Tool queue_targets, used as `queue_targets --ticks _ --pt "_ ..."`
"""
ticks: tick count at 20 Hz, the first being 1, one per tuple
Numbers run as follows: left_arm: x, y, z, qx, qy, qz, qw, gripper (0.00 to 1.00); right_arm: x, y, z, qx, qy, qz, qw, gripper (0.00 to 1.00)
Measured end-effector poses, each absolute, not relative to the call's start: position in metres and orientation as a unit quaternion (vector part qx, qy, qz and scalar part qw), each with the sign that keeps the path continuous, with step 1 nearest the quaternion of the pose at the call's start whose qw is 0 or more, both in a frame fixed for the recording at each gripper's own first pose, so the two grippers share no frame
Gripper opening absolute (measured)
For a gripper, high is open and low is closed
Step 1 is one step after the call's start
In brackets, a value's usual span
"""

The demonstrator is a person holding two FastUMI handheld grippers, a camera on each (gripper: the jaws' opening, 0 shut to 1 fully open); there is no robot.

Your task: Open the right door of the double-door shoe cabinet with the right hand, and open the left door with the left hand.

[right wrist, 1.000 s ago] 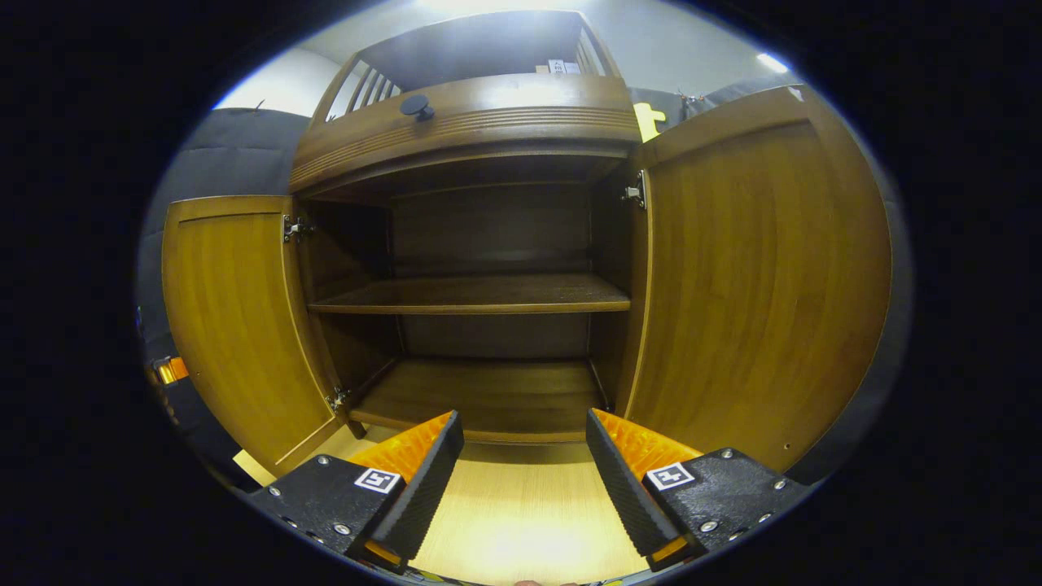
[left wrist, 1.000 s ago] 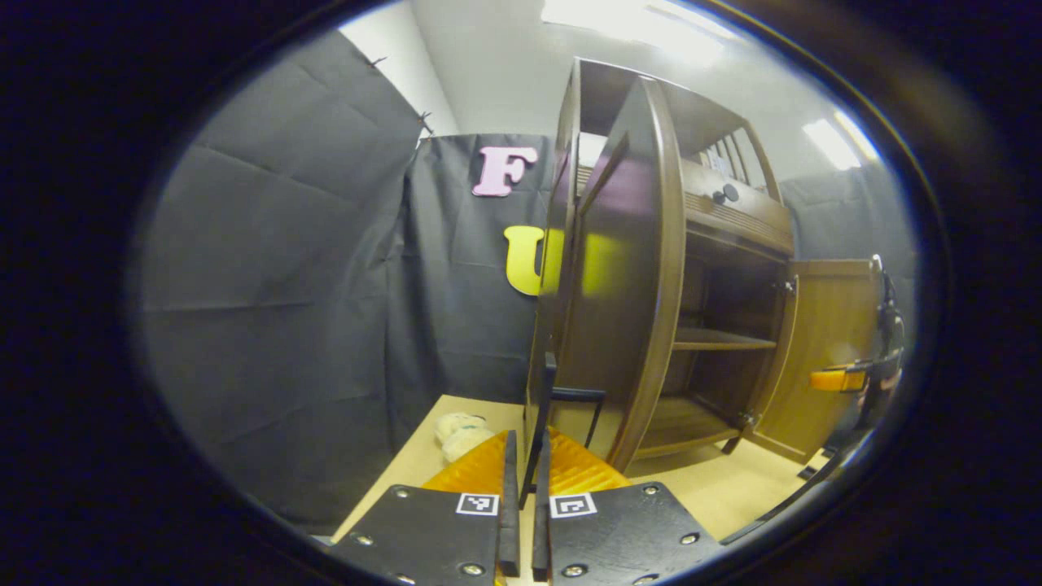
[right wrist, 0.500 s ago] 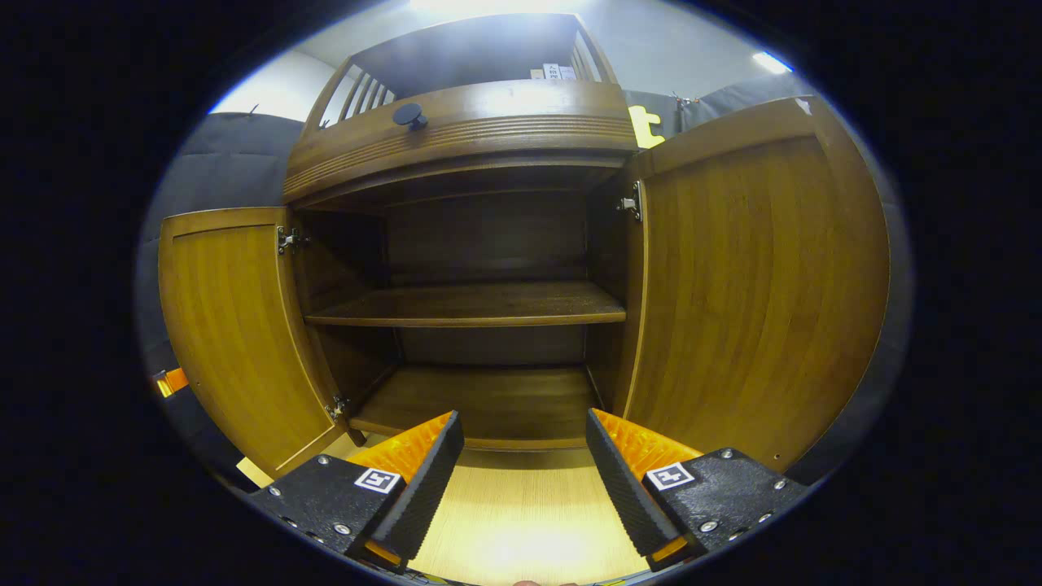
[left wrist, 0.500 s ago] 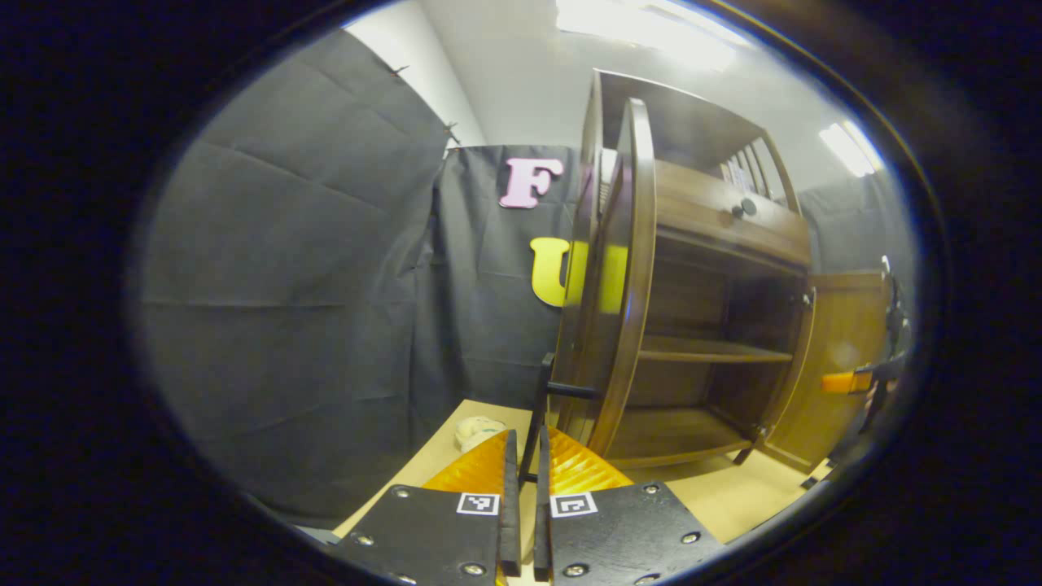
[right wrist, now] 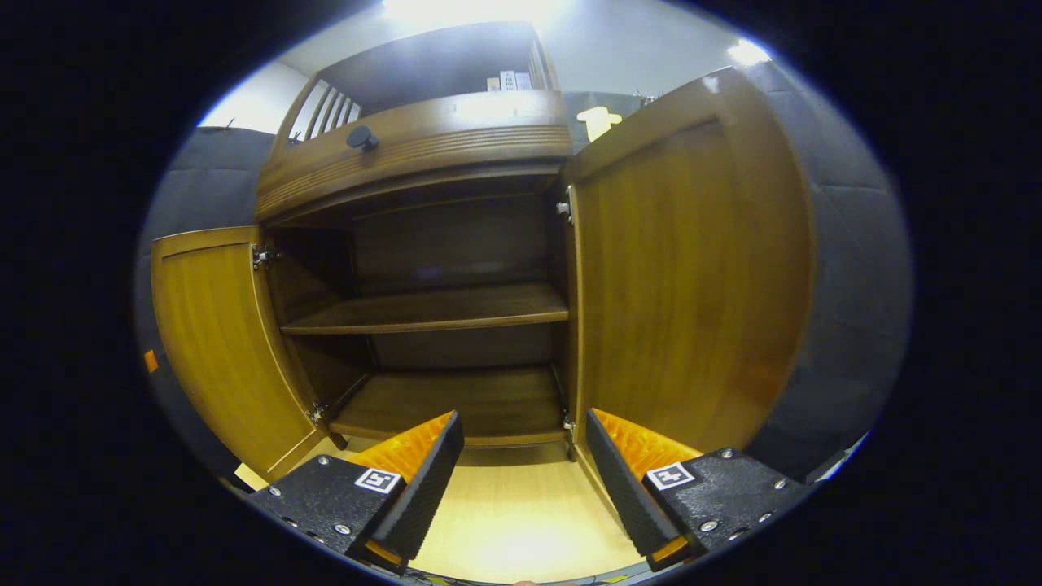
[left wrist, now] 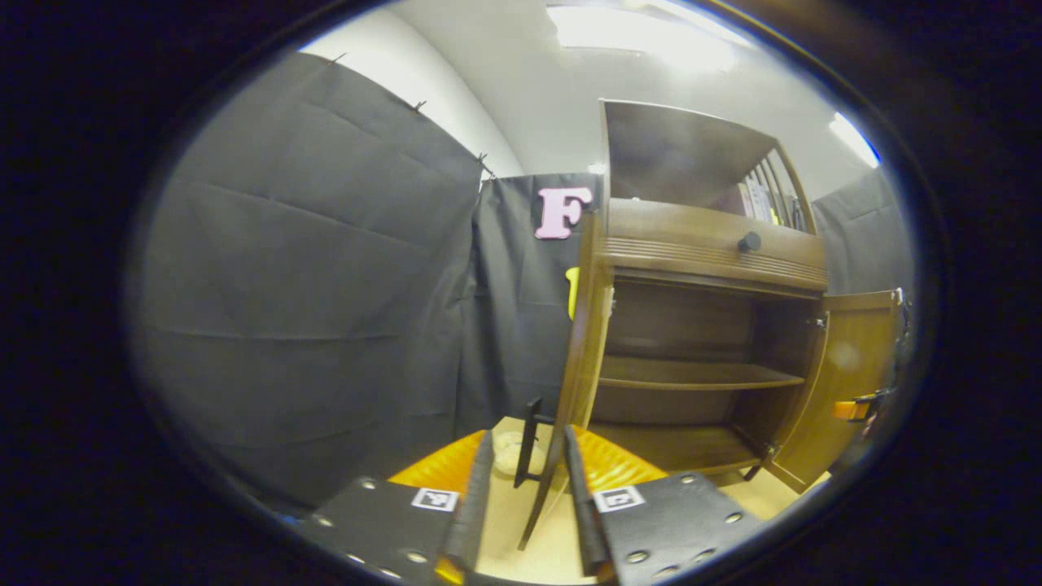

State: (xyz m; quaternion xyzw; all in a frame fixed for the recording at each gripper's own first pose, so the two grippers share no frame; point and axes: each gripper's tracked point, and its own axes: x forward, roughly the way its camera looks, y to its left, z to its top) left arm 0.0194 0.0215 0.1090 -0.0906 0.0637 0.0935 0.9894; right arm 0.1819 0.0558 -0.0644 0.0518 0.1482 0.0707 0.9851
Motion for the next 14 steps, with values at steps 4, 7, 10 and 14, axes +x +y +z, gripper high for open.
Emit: queue_targets --ticks 4,7,10,14 --pt "0.02 0.006 0.126 -0.045 0.055 0.113 0.991 0.96 0.161 0.037 -0.039 0.046 0.125 0.086 0.987 0.92" --pt "0.015 -0.028 0.137 -0.05 0.059 0.084 0.993 0.95 0.155 0.024 -0.021 0.03 0.101 0.1 0.989 0.92" --pt "0.009 -0.053 0.142 -0.048 0.049 0.063 0.996 0.93 0.149 0.019 -0.008 0.037 0.078 0.11 0.99 0.92" --pt "0.008 -0.066 0.149 -0.064 0.04 0.058 0.995 0.92 0.129 0.008 -0.006 0.054 0.072 0.11 0.99 0.96"
